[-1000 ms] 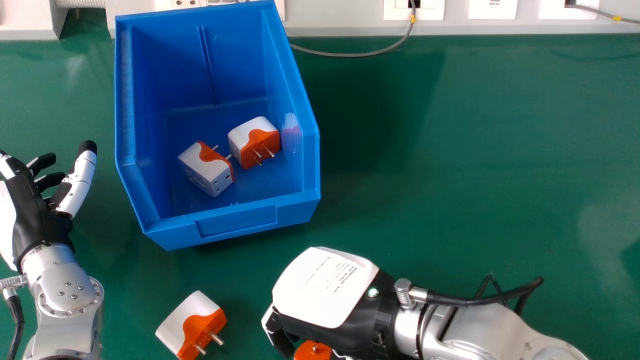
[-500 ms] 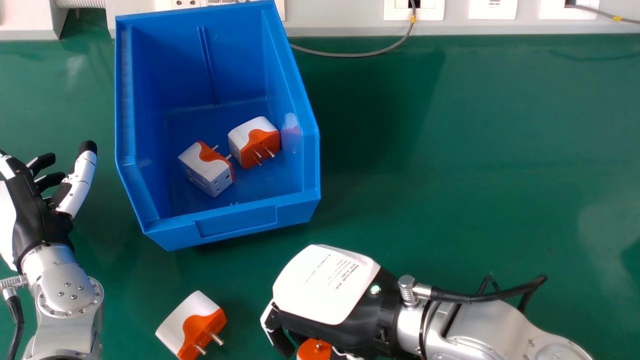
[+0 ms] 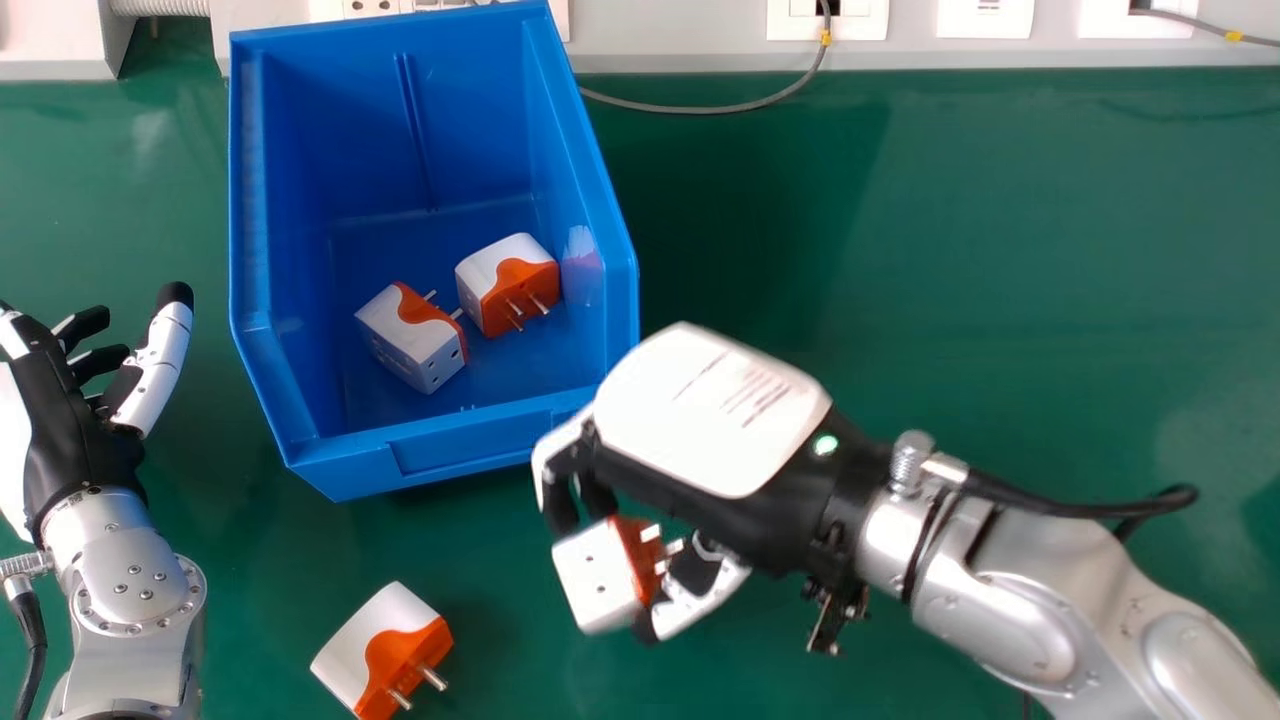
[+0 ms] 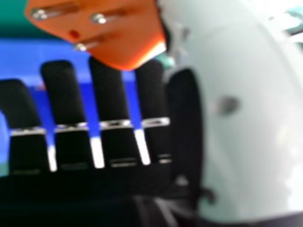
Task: Pick all objects and put in blue box
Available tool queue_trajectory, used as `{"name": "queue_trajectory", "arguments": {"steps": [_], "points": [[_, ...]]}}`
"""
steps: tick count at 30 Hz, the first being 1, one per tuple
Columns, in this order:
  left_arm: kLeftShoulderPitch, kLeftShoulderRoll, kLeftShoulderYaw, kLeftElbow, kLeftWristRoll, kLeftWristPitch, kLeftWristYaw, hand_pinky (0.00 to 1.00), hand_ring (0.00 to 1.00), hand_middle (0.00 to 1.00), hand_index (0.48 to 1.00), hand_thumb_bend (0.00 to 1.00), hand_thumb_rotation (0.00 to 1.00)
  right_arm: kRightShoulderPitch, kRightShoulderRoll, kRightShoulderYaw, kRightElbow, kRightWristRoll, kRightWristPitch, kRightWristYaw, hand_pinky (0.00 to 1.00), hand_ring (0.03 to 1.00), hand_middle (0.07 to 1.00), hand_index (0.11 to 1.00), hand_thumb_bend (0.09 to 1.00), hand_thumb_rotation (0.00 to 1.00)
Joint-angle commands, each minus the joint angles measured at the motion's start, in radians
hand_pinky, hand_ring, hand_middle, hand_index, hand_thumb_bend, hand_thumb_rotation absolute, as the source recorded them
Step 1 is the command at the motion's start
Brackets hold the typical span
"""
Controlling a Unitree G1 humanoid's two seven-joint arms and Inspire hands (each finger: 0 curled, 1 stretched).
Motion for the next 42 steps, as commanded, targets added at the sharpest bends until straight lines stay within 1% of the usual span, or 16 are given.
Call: {"name": "queue_trajectory", "arguments": {"steps": [1, 3, 5, 9, 10, 13, 16, 19, 22, 23, 24, 29, 34, 35, 37, 42], "points": [[0.003, 0.002, 0.001, 0.000, 0.002, 0.010, -0.002, 0.59, 0.74, 0.82, 0.874, 0.63, 0.53, -0.023, 0.008, -0.029, 0.000, 0.019, -0.027, -0.059, 0.23, 0.322, 0.461, 0.493, 0.526, 0.00], [0.004, 0.002, 0.001, -0.001, 0.002, 0.009, -0.002, 0.59, 0.74, 0.82, 0.874, 0.63, 0.53, -0.025, 0.011, -0.044, 0.014, 0.026, -0.056, -0.111, 0.22, 0.302, 0.445, 0.488, 0.526, 0.00], [0.001, 0.005, 0.000, 0.006, 0.003, 0.008, -0.002, 0.59, 0.74, 0.82, 0.874, 0.63, 0.53, -0.029, 0.017, -0.058, 0.034, 0.035, -0.097, -0.172, 0.21, 0.294, 0.442, 0.486, 0.526, 0.00], [0.000, 0.004, -0.001, 0.004, 0.005, 0.012, 0.000, 0.59, 0.74, 0.82, 0.874, 0.63, 0.53, -0.035, 0.028, -0.064, 0.074, 0.027, -0.151, -0.252, 0.20, 0.283, 0.463, 0.477, 0.525, 0.00], [-0.001, 0.003, -0.001, 0.005, 0.005, 0.013, 0.001, 0.59, 0.74, 0.82, 0.874, 0.63, 0.53, -0.037, 0.030, -0.065, 0.082, 0.027, -0.161, -0.266, 0.20, 0.276, 0.465, 0.446, 0.531, 0.00], [0.000, 0.001, -0.002, 0.002, 0.006, 0.014, 0.004, 0.59, 0.74, 0.82, 0.874, 0.63, 0.53, -0.044, 0.035, -0.072, 0.107, 0.034, -0.191, -0.300, 0.19, 0.270, 0.466, 0.422, 0.536, 0.00], [0.001, -0.003, -0.006, 0.000, 0.008, 0.013, 0.009, 0.59, 0.74, 0.82, 0.874, 0.63, 0.53, -0.057, 0.040, -0.082, 0.134, 0.044, -0.224, -0.337, 0.19, 0.265, 0.468, 0.404, 0.540, 0.00], [-0.004, -0.004, -0.012, 0.009, 0.015, 0.013, 0.016, 0.59, 0.74, 0.82, 0.874, 0.63, 0.53, -0.071, 0.051, -0.092, 0.166, 0.040, -0.259, -0.388, 0.19, 0.268, 0.469, 0.403, 0.543, 0.00], [-0.007, -0.004, -0.017, 0.010, 0.021, 0.017, 0.022, 0.59, 0.74, 0.82, 0.874, 0.63, 0.53, -0.083, 0.065, -0.098, 0.191, 0.038, -0.290, -0.438, 0.20, 0.274, 0.470, 0.407, 0.545, 0.00], [-0.008, -0.004, -0.017, 0.012, 0.021, 0.017, 0.022, 0.59, 0.74, 0.82, 0.874, 0.63, 0.53, -0.087, 0.072, -0.098, 0.198, 0.037, -0.299, -0.454, 0.20, 0.274, 0.470, 0.407, 0.545, 0.00], [-0.010, -0.003, -0.017, 0.016, 0.019, 0.017, 0.019, 0.59, 0.74, 0.82, 0.874, 0.63, 0.53, -0.093, 0.081, -0.097, 0.203, 0.036, -0.306, -0.467, 0.21, 0.304, 0.475, 0.410, 0.542, 0.00], [-0.014, -0.001, -0.009, 0.026, 0.007, 0.015, 0.005, 0.59, 0.74, 0.81, 0.873, 0.63, 0.53, -0.124, 0.116, -0.092, 0.215, 0.036, -0.322, -0.497, 0.23, 0.326, 0.483, 0.426, 0.537, 0.00], [-0.017, -0.002, -0.009, 0.030, 0.010, 0.014, 0.007, 0.59, 0.74, 0.81, 0.873, 0.63, 0.53, -0.179, 0.168, -0.093, 0.208, 0.049, -0.310, -0.495, 0.26, 0.359, 0.496, 0.437, 0.529, 0.00], [-0.017, -0.001, -0.011, 0.030, 0.014, 0.015, 0.011, 0.59, 0.74, 0.81, 0.872, 0.63, 0.53, -0.197, 0.182, -0.092, 0.213, 0.047, -0.305, -0.497, 0.28, 0.384, 0.507, 0.447, 0.522, 0.00], [-0.016, 0.000, -0.014, 0.027, 0.019, 0.017, 0.016, 0.59, 0.74, 0.81, 0.872, 0.63, 0.53, -0.228, 0.201, -0.089, 0.227, 0.042, -0.298, -0.504, 0.28, 0.384, 0.507, 0.447, 0.522, 0.00], [-0.013, -0.003, -0.009, 0.027, 0.009, 0.011, 0.008, 0.59, 0.74, 0.81, 0.871, 0.63, 0.53, -0.368, 0.244, -0.077, 0.337, -0.045, -0.257, -0.585, 0.29, 0.401, 0.517, 0.459, 0.516, 0.00]]}}
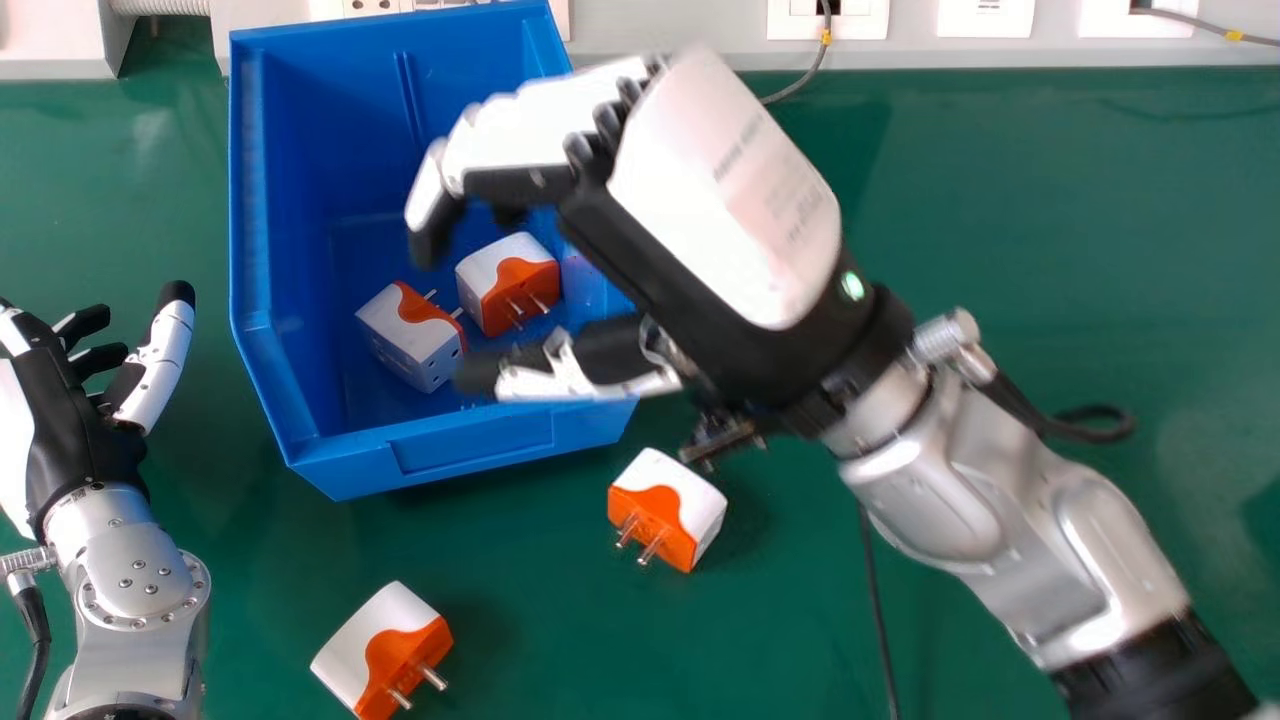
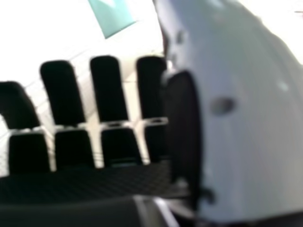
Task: Pick all objects and put in blue box
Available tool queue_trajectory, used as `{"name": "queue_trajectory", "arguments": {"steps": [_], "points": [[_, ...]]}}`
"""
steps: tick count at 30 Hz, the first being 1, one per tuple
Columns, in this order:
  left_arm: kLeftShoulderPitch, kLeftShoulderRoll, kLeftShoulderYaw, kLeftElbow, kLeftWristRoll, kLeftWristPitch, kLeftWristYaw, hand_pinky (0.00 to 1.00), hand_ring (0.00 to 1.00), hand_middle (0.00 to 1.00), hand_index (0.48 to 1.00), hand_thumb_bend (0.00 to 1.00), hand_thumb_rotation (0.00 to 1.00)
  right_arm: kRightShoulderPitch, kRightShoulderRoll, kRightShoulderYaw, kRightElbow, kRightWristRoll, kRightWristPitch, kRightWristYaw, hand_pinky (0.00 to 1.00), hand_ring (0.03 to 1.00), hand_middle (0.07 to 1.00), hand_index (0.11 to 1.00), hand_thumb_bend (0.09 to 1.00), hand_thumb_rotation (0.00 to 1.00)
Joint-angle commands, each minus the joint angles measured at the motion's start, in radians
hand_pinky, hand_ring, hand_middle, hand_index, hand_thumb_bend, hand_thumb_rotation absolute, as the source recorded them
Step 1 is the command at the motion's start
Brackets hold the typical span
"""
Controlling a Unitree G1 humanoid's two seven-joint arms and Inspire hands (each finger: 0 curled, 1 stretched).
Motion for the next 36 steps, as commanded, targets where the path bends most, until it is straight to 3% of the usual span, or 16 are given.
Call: {"name": "queue_trajectory", "arguments": {"steps": [1, 10, 12, 21, 26, 29, 31, 36], "points": [[0.001, -0.004, -0.001, 0.011, -0.001, 0.009, -0.007, 0.60, 0.74, 0.81, 0.870, 0.63, 0.53, -0.070, 0.014, -0.002, 0.023, -0.016, 0.016, -0.044, 0.30, 0.415, 0.522, 0.468, 0.511, 0.00], [0.003, -0.012, 0.001, 0.006, -0.003, 0.010, -0.005, 0.60, 0.74, 0.81, 0.870, 0.63, 0.53, -0.122, 0.012, 0.009, 0.041, -0.013, 0.050, -0.034, 0.32, 0.435, 0.529, 0.474, 0.506, 0.00], [0.006, -0.015, 0.001, -0.006, -0.002, 0.015, -0.002, 0.60, 0.74, 0.81, 0.870, 0.63, 0.53, -0.104, 0.007, 0.011, 0.032, -0.007, 0.049, -0.026, 0.30, 0.433, 0.526, 0.472, 0.508, 0.00], [0.004, -0.014, 0.004, -0.007, -0.005, 0.022, -0.010, 0.60, 0.75, 0.81, 0.869, 0.63, 0.53, -0.036, -0.032, 0.002, -0.024, 0.043, 0.052, 0.037, 0.32, 0.448, 0.529, 0.483, 0.502, 0.00], [0.004, -0.012, 0.005, -0.005, -0.008, 0.016, -0.016, 0.60, 0.75, 0.81, 0.869, 0.64, 0.54, 0.014, -0.070, 0.000, -0.058, 0.053, 0.063, 0.090, 0.27, 0.439, 0.523, 0.479, 0.508, 0.00], [0.005, -0.011, 0.003, -0.006, -0.008, 0.016, -0.016, 0.60, 0.75, 0.82, 0.869, 0.64, 0.54, 0.072, -0.114, -0.001, -0.120, 0.071, 0.093, 0.184, 0.22, 0.435, 0.514, 0.410, 0.515, 0.00], [0.007, -0.011, 0.001, -0.010, -0.006, 0.018, -0.014, 0.60, 0.75, 0.82, 0.869, 0.64, 0.54, 0.107, -0.137, 0.000, -0.166, 0.088, 0.121, 0.260, 0.22, 0.435, 0.514, 0.410, 0.515, 0.00], [0.010, -0.007, 0.000, -0.016, -0.005, 0.020, -0.014, 0.61, 0.75, 0.82, 0.868, 0.63, 0.54, 0.185, -0.215, 0.032, -0.281, 0.229, 0.242, 0.607, 0.19, 0.430, 0.506, 0.398, 0.521, 0.00]]}}
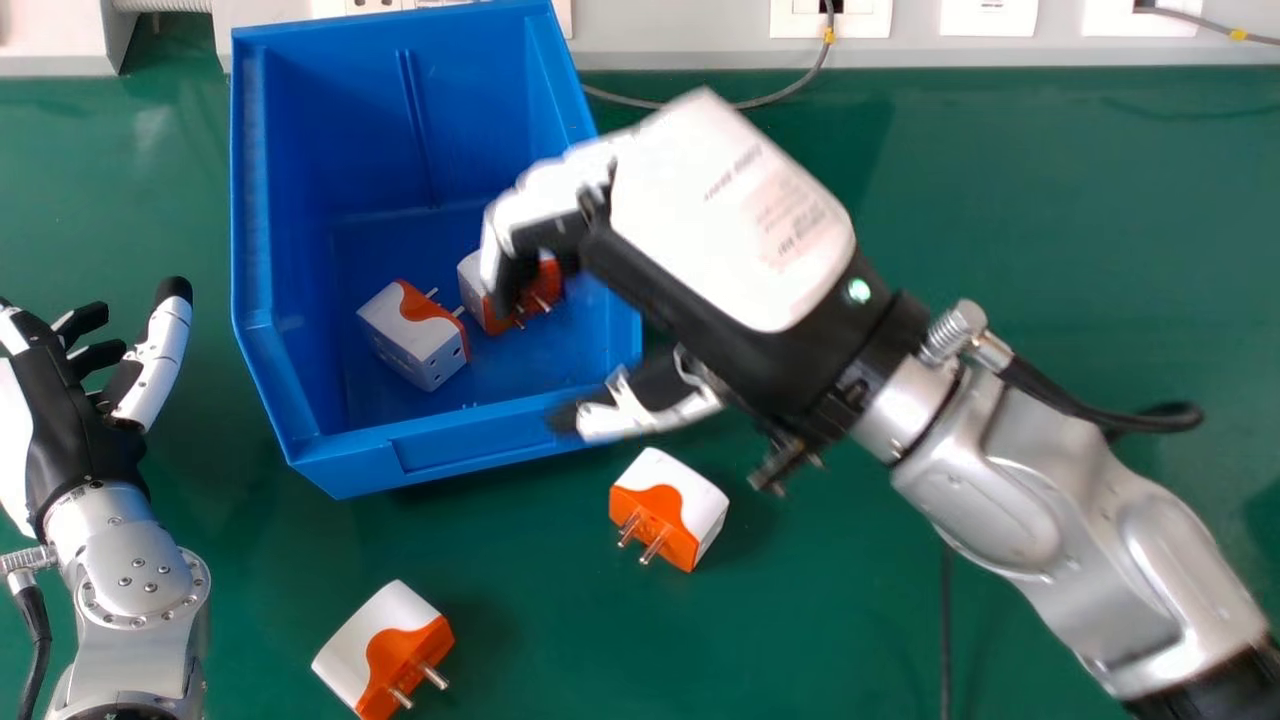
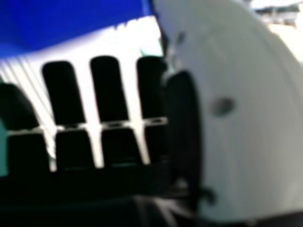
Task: Pick all objects and put in blue box
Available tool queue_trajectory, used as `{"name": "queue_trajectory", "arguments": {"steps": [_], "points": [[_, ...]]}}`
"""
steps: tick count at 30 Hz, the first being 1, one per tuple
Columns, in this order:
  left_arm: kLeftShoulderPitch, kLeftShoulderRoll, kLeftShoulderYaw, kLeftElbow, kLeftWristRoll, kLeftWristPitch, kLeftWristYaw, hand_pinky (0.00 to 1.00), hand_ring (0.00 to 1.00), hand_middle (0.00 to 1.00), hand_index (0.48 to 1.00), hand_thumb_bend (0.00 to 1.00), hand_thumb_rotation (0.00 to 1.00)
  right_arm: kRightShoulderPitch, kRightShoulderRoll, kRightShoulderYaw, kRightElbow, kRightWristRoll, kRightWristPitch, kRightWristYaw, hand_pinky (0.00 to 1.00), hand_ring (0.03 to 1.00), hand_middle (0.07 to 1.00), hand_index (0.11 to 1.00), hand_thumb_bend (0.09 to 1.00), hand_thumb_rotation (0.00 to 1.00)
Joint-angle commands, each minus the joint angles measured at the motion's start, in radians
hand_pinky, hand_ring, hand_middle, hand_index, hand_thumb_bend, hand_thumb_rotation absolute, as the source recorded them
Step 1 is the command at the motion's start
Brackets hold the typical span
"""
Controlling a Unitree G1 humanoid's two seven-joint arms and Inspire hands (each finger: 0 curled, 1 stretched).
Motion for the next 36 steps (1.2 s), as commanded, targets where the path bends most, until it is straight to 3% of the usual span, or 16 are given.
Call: {"name": "queue_trajectory", "arguments": {"steps": [1, 6, 12, 17, 21, 26, 27, 29, 30, 31, 35, 36], "points": [[0.007, -0.001, -0.004, -0.002, 0.003, 0.013, -0.011, 0.61, 0.75, 0.82, 0.868, 0.63, 0.54, 0.011, -0.026, 0.022, -0.059, 0.079, 0.048, 0.140, 0.18, 0.427, 0.504, 0.414, 0.520, 0.00], [0.007, 0.010, -0.004, 0.008, 0.006, 0.010, -0.013, 0.60, 0.75, 0.82, 0.868, 0.63, 0.54, 0.025, -0.045, 0.053, -0.090, 0.123, 0.125, 0.311, 0.17, 0.422, 0.504, 0.439, 0.519, 0.00], [0.014, 0.006, -0.009, -0.008, 0.014, 0.013, 0.000, 0.60, 0.75, 0.82, 0.868, 0.63, 0.54, 0.031, -0.042, 0.040, -0.093, 0.091, 0.110, 0.276, 0.18, 0.415, 0.503, 0.463, 0.517, 0.00], [0.022, 0.006, -0.009, -0.020, 0.015, 0.009, 0.000, 0.60, 0.75, 0.82, 0.868, 0.63, 0.53, 0.035, -0.038, 0.046, -0.109, 0.065, 0.145, 0.282, 0.19, 0.411, 0.497, 0.473, 0.516, 0.00], [0.019, 0.009, -0.008, -0.003, 0.014, 0.005, -0.003, 0.60, 0.75, 0.81, 0.868, 0.63, 0.53, 0.045, -0.038, 0.038, -0.127, 0.039, 0.159, 0.269, 0.19, 0.410, 0.498, 0.477, 0.516, 0.00], [0.017, 0.009, -0.007, 0.002, 0.014, 0.003, -0.003, 0.60, 0.75, 0.81, 0.869, 0.64, 0.53, 0.066, -0.045, 0.028, -0.191, -0.069, 0.230, 0.271, 0.21, 0.398, 0.492, 0.493, 0.514, 0.00], [0.017, 0.009, -0.007, 0.001, 0.014, 0.003, -0.003, 0.60, 0.75, 0.81, 0.869, 0.64, 0.53, 0.071, -0.047, 0.032, -0.208, -0.099, 0.258, 0.290, 0.28, 0.451, 0.543, 0.494, 0.515, 0.02], [0.017, 0.008, -0.008, -0.001, 0.014, 0.002, -0.004, 0.60, 0.75, 0.81, 0.869, 0.64, 0.53, 0.072, -0.048, 0.046, -0.238, -0.153, 0.320, 0.347, 0.28, 0.451, 0.543, 0.494, 0.515, 0.02], [0.018, 0.008, -0.008, -0.002, 0.014, 0.001, -0.004, 0.59, 0.75, 0.81, 0.870, 0.64, 0.54, 0.069, -0.045, 0.054, -0.249, -0.175, 0.351, 0.382, 0.37, 0.526, 0.608, 0.547, 0.595, 0.03], [0.019, 0.008, -0.009, -0.007, 0.015, 0.003, -0.004, 0.59, 0.75, 0.81, 0.870, 0.64, 0.54, 0.064, -0.040, 0.061, -0.258, -0.194, 0.381, 0.417, 0.37, 0.526, 0.608, 0.547, 0.595, 0.03], [0.022, 0.008, -0.009, -0.013, 0.015, 0.005, -0.006, 0.59, 0.74, 0.81, 0.870, 0.64, 0.54, 0.045, -0.023, 0.077, -0.284, -0.232, 0.454, 0.515, 0.73, 0.780, 0.816, 0.721, 0.825, 0.08], [0.021, 0.009, -0.008, -0.010, 0.013, 0.004, -0.008, 0.59, 0.74, 0.81, 0.870, 0.64, 0.54, 0.046, -0.022, 0.076, -0.288, -0.234, 0.457, 0.520, 0.73, 0.780, 0.816, 0.721, 0.825, 0.08]]}}
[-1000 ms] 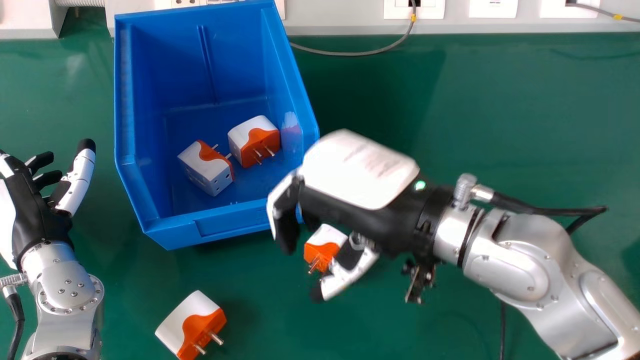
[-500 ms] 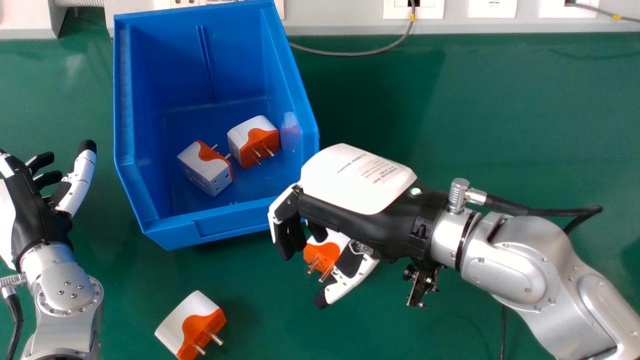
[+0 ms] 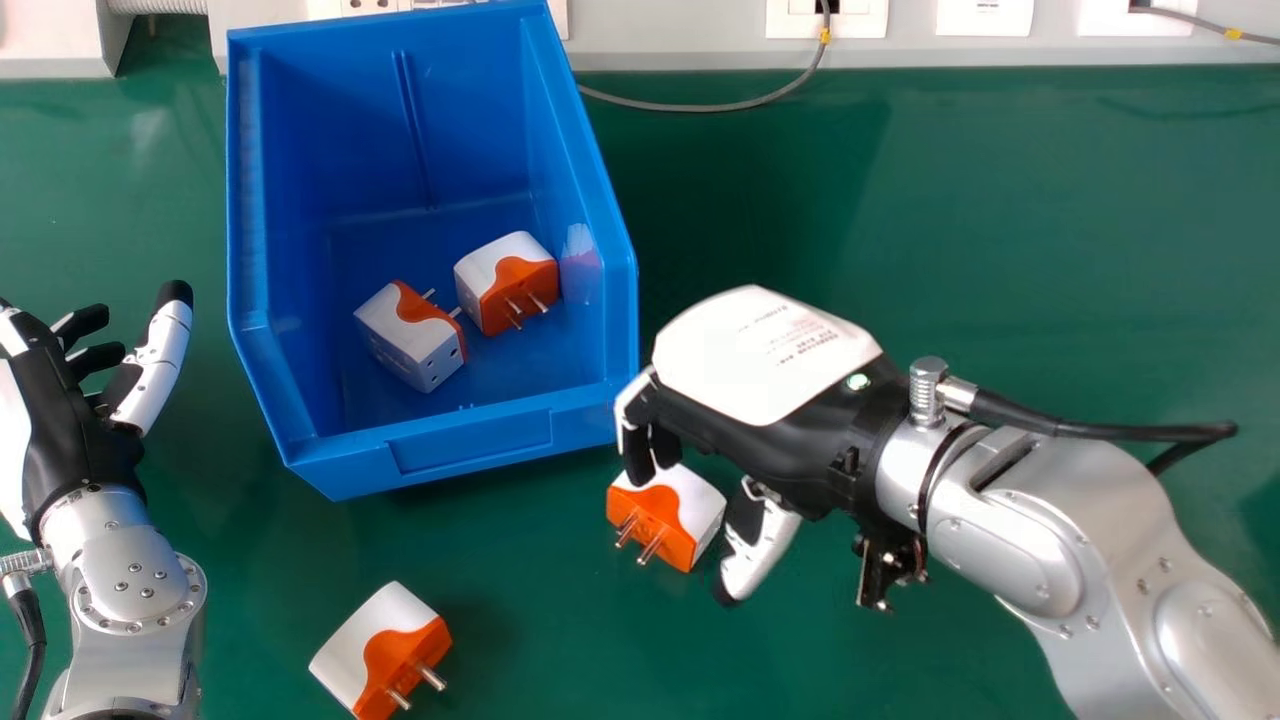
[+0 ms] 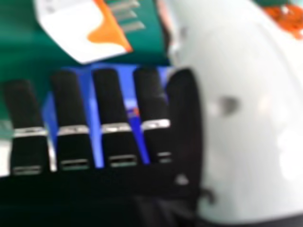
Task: Pick all objects and put in blue box
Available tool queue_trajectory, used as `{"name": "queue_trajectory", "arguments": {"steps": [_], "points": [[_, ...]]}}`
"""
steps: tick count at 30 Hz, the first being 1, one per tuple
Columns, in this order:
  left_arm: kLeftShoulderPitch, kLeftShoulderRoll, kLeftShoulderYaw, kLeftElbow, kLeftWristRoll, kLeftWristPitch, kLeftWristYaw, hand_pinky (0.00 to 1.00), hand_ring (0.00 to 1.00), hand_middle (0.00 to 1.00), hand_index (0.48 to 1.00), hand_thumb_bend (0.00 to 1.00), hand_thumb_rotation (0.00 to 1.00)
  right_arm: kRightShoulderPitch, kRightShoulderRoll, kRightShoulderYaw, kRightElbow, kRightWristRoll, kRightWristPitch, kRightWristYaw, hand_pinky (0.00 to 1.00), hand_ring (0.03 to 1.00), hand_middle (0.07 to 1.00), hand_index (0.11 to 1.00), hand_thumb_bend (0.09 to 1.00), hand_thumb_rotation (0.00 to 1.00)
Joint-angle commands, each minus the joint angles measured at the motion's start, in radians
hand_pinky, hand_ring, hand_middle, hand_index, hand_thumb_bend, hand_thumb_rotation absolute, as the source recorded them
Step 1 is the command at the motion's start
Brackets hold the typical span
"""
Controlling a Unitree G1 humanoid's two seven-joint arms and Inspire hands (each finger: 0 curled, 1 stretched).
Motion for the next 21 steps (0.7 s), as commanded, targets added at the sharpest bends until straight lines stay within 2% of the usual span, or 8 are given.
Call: {"name": "queue_trajectory", "arguments": {"steps": [1, 2, 10, 16, 21], "points": [[0.010, 0.004, -0.002, 0.000, 0.004, 0.006, -0.008, 0.59, 0.74, 0.81, 0.869, 0.64, 0.54, -0.026, 0.007, -0.004, -0.045, -0.006, 0.012, 0.011, 0.78, 0.818, 0.848, 0.748, 0.858, 0.09], [0.009, 0.004, -0.002, 0.002, 0.004, 0.006, -0.008, 0.59, 0.74, 0.81, 0.870, 0.64, 0.54, -0.024, 0.004, -0.004, -0.045, -0.008, 0.008, 0.005, 0.82, 0.850, 0.874, 0.769, 0.885, 0.09], [0.008, 0.004, 0.003, 0.008, -0.001, 0.001, -0.014, 0.59, 0.74, 0.81, 0.870, 0.64, 0.54, -0.018, 0.005, 0.006, -0.047, -0.026, 0.027, 0.025, 0.95, 0.954, 0.953, 0.828, 0.969, 0.13], [0.004, 0.006, 0.001, 0.013, 0.005, 0.005, -0.011, 0.59, 0.74, 0.82, 0.871, 0.64, 0.54, -0.025, 0.007, 0.013, -0.052, -0.028, 0.042, 0.060, 0.99, 0.985, 0.975, 0.846, 0.991, 0.15], [0.006, 0.005, 0.003, 0.010, 0.002, 0.002, -0.012, 0.59, 0.74, 0.82, 0.871, 0.64, 0.54, -0.033, 0.014, 0.013, -0.047, -0.032, 0.046, 0.075, 1.00, 0.997, 0.984, 0.855, 0.999, 0.15]]}}
